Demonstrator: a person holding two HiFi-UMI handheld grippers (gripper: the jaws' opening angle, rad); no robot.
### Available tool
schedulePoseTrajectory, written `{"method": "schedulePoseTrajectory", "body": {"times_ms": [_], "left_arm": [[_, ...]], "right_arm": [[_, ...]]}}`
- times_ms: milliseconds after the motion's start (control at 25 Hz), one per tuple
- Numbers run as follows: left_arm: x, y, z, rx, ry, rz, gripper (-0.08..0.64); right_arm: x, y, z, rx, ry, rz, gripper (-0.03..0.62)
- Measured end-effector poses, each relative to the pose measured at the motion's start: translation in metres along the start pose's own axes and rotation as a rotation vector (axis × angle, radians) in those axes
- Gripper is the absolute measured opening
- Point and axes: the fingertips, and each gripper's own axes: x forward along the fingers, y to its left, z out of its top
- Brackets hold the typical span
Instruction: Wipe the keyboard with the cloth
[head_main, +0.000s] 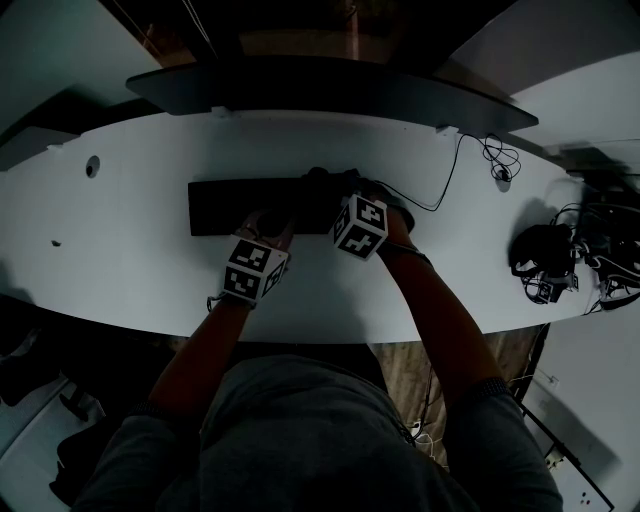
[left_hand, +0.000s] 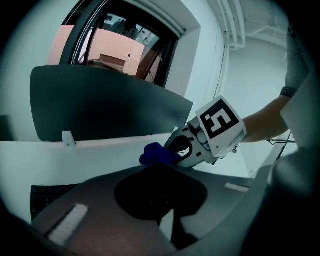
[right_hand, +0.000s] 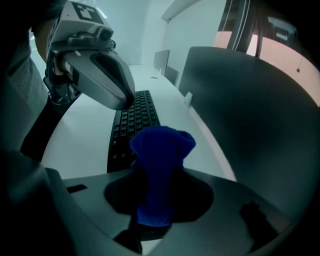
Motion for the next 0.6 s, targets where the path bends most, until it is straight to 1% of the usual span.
{"method": "schedulePoseTrajectory", "body": {"times_ms": [600], "left_arm": [[0.019, -0.03, 0.007, 0.009, 0.001, -0.001, 0.009]], "right_arm": [[-0.022, -0.014, -0.053, 0.03, 0.026, -0.018, 0.13]]}}
